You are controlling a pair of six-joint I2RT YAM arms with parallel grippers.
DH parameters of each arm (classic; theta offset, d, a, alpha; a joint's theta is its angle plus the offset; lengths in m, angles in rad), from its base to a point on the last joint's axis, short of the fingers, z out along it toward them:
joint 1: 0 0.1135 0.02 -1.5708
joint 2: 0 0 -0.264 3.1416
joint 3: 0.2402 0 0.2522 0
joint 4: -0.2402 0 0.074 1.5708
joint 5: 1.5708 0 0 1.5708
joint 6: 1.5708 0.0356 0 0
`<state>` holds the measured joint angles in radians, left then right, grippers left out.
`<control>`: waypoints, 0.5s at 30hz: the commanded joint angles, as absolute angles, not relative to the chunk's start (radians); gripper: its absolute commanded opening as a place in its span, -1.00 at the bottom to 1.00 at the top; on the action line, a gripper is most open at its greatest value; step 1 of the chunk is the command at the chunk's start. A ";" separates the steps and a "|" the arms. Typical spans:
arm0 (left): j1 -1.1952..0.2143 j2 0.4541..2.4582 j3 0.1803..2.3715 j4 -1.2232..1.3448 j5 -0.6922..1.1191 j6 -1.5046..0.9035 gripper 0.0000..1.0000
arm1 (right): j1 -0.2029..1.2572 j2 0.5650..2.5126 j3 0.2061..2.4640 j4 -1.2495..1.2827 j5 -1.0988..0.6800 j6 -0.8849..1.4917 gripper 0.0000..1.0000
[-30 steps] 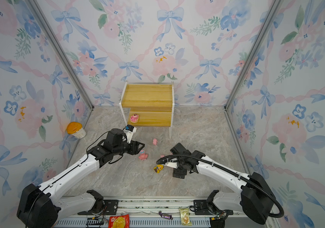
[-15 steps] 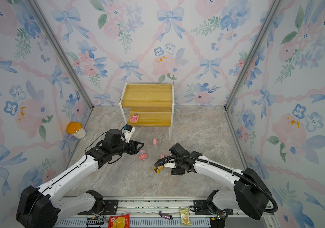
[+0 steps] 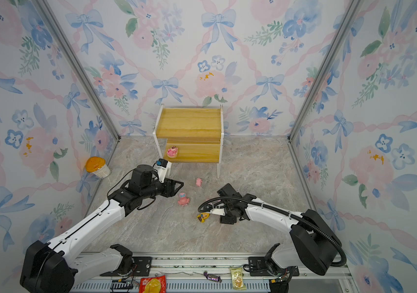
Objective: Organize plastic toys on shelves
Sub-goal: Pick up the plastic toy from the center of the table.
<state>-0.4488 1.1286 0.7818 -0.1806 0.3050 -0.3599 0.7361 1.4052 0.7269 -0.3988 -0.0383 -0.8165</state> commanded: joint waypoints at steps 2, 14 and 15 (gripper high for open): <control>-0.438 1.112 0.764 -0.167 0.325 -0.364 0.26 | 0.714 1.427 0.733 -0.385 -0.058 -0.819 0.36; -0.428 1.091 0.758 -0.163 0.328 -0.367 0.25 | 0.687 1.453 0.718 -0.354 -0.065 -0.809 0.25; -0.427 1.089 0.758 -0.163 0.328 -0.367 0.25 | 0.688 1.455 0.719 -0.357 -0.068 -0.809 0.24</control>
<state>-0.4370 1.1107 0.7719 -0.1799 0.3157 -0.3630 0.6945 1.4349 0.7200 -0.3569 -0.0490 -0.8158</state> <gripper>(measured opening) 0.628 0.623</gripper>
